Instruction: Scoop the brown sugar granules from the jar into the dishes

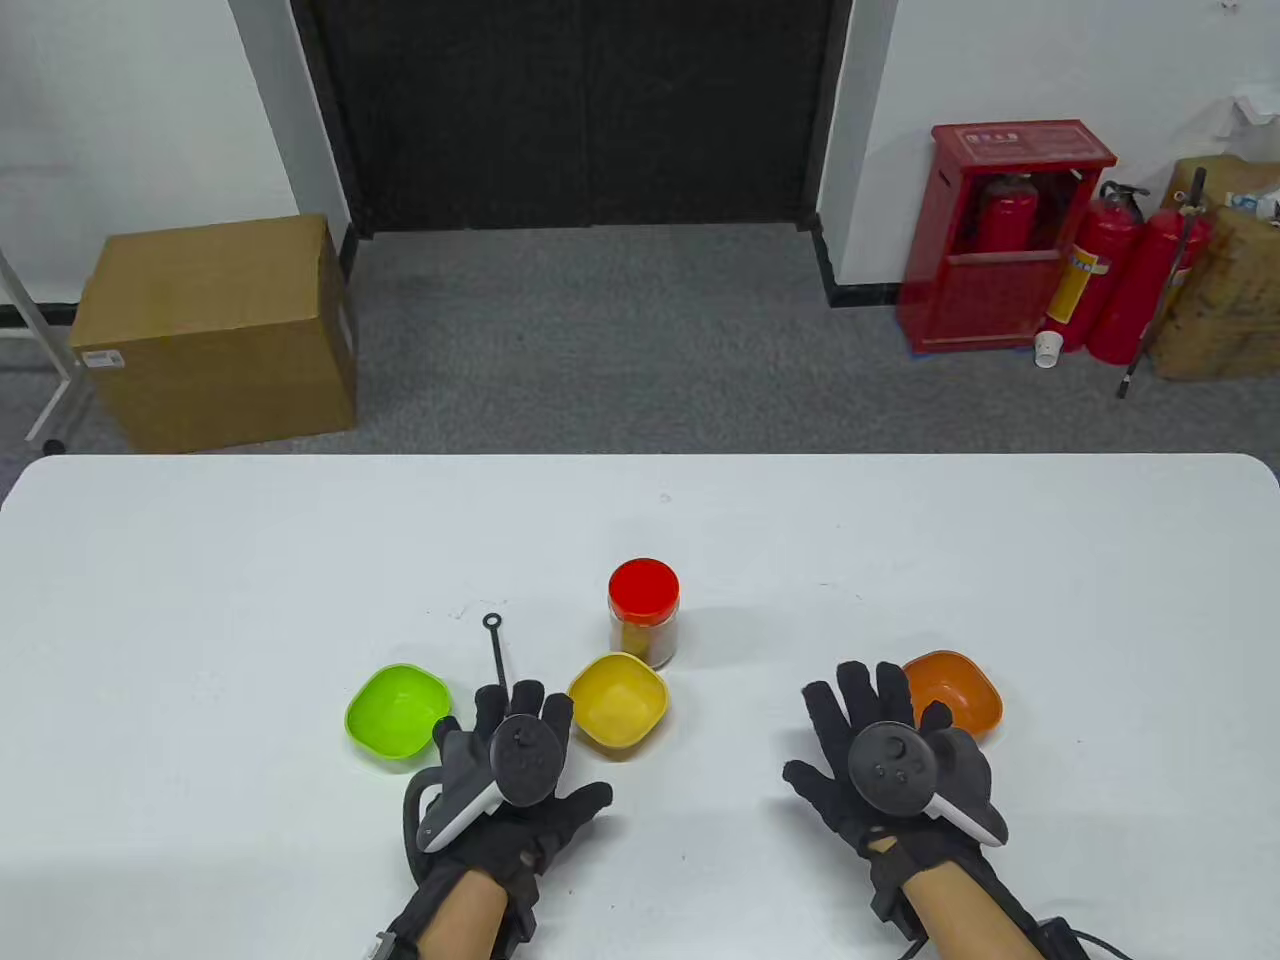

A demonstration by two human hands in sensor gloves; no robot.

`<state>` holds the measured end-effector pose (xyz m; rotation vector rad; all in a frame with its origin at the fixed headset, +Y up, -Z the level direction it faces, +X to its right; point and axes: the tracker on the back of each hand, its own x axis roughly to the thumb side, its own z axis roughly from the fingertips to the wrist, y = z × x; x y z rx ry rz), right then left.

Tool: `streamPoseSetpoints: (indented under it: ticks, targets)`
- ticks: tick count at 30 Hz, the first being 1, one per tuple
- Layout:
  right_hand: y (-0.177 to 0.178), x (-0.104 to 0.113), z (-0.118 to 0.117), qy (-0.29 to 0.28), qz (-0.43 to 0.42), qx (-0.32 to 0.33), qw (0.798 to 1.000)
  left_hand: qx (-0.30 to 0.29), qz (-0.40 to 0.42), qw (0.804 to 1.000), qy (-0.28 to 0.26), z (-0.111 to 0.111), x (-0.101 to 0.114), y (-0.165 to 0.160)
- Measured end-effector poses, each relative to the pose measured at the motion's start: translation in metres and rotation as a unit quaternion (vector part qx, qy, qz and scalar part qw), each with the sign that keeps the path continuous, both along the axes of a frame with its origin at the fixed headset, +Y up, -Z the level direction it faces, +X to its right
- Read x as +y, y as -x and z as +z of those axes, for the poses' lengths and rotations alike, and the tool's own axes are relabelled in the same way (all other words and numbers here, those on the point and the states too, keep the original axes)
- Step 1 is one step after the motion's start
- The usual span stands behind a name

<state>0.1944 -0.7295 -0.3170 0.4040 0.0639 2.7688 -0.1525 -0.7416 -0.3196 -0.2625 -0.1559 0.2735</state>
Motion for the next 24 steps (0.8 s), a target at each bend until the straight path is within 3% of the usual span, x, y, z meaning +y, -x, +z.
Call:
streamPoseSetpoints:
  ticks: [24]
  targets:
    - [0.0064, -0.0058, -0.0028, 0.008, -0.017, 0.005, 1.0, 0.011, 0.024, 1.0, -0.003, 0.0015, 0.0004, 0.0069]
